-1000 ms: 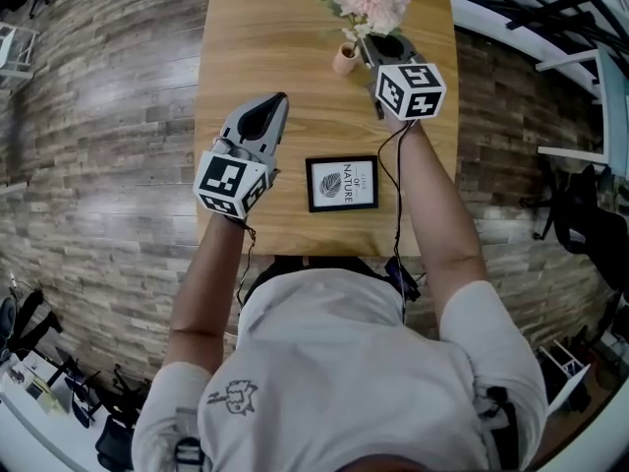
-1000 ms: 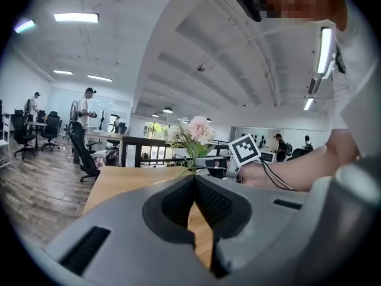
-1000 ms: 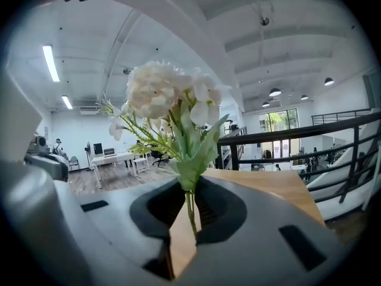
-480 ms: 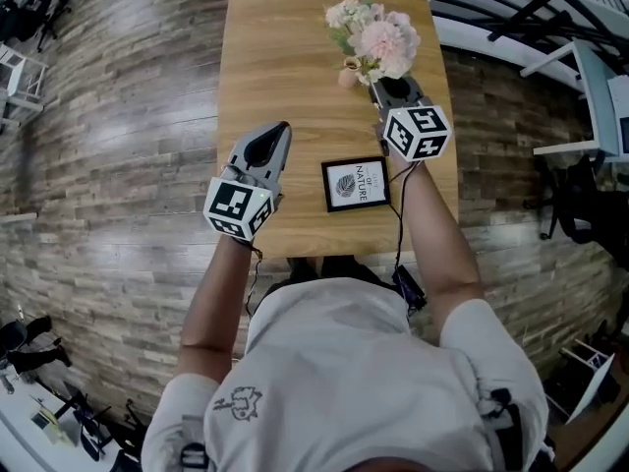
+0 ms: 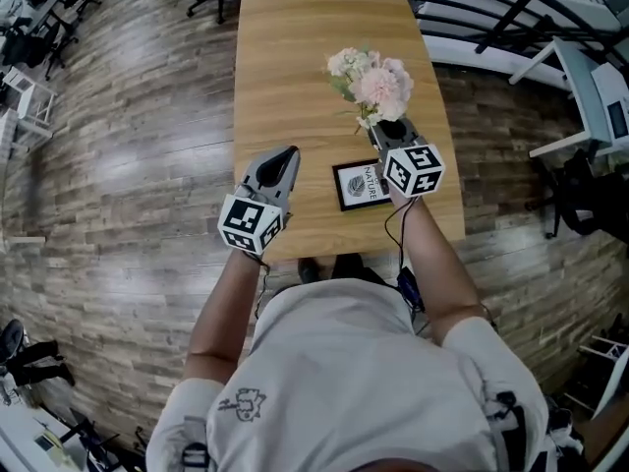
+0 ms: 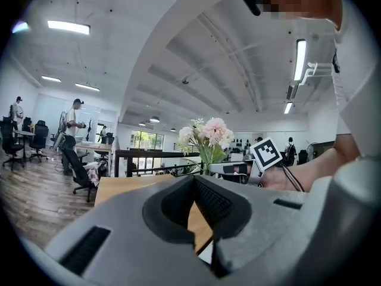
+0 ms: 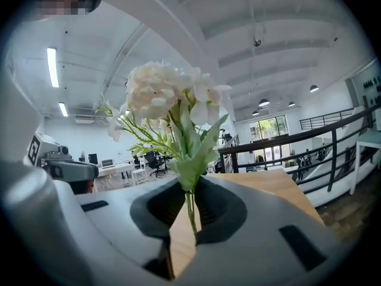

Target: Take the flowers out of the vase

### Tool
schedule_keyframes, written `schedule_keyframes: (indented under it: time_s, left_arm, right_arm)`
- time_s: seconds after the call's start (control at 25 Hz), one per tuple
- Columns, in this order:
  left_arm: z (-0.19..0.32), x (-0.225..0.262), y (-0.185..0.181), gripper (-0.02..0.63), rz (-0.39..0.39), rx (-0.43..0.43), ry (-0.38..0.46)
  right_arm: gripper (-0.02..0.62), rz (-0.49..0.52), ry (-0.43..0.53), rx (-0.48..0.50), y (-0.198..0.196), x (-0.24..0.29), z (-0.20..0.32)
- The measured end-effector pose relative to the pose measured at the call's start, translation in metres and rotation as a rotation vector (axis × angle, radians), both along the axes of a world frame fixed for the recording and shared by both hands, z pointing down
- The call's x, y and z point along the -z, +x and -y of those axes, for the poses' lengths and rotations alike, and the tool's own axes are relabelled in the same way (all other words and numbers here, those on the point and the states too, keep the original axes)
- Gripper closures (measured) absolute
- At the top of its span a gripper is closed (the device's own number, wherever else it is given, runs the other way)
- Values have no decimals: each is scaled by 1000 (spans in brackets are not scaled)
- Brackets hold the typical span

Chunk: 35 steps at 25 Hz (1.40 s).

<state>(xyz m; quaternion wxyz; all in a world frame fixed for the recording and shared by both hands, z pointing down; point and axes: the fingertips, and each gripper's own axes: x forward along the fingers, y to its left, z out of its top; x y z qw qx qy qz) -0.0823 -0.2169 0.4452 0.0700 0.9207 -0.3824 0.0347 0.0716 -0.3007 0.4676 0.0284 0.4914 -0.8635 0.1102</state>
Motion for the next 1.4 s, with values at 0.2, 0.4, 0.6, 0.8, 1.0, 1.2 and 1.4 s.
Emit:
schedule_keyframes:
  time_s: [0.2,0.4,0.6,0.8,1.0,1.2,1.4]
  left_arm:
    - [-25,2,0,603,0,-38,17]
    - [-47,5,-1,603,-36,-67,12]
    - [-66,17,3,603,-68,-78,15]
    - [-81,19,16,603,-49,-72,22]
    - [-94,17,35,603,-46,-47,14]
    - [-110,21,71,603,-28,-37,28]
    - [-131,22,95,603,-13,-42,24]
  right_arm:
    - [545,38,-15,-23,0,4,-38]
    - [545,59,-20,-46,3,9,-84]
    - [543,43,-23,-18,6,11,-125]
    - [543,54,-38,13,15,14,-156]
    - [543,54,-22,63,25,19,-181]
    - [543,29,-7,109,46,20,-202]
    - [543,38,-4,129,63,20,-219]
